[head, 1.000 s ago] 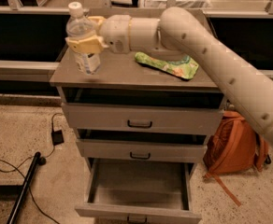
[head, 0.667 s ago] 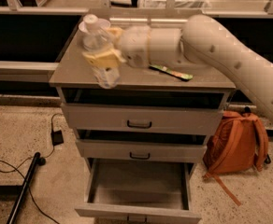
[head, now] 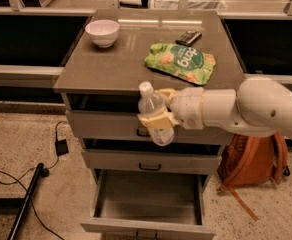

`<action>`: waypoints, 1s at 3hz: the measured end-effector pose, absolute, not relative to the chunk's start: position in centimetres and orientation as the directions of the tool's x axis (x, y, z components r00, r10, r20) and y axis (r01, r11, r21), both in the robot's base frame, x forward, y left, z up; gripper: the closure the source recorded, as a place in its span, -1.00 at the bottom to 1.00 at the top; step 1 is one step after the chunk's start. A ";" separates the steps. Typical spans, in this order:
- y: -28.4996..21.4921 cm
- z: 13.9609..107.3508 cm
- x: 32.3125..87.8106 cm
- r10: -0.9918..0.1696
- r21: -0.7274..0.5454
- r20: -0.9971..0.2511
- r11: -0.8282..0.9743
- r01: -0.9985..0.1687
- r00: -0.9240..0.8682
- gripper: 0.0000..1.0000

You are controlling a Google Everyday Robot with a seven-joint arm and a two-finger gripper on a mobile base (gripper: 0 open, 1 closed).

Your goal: Place blue plastic bottle into bottom drawer

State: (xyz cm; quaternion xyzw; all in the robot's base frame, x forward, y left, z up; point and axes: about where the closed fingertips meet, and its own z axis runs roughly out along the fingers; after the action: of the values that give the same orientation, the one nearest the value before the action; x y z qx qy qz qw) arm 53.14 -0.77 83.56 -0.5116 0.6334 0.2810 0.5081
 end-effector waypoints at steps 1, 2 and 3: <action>-1.3 82.7 52.6 -0.370 -0.157 -0.928 0.322 -0.934 0.028 1.00; 0.1 81.7 53.6 -0.318 -0.187 -0.944 0.316 -0.930 0.082 1.00; 2.7 77.1 54.1 -0.247 -0.248 -0.953 0.296 -0.922 0.177 1.00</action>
Offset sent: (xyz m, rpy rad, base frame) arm 0.0253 0.0344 -0.0443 0.1779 -0.1626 0.0412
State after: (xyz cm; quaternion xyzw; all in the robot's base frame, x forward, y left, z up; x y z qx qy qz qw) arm 54.12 2.65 77.14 -0.5140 0.5689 0.2963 0.5695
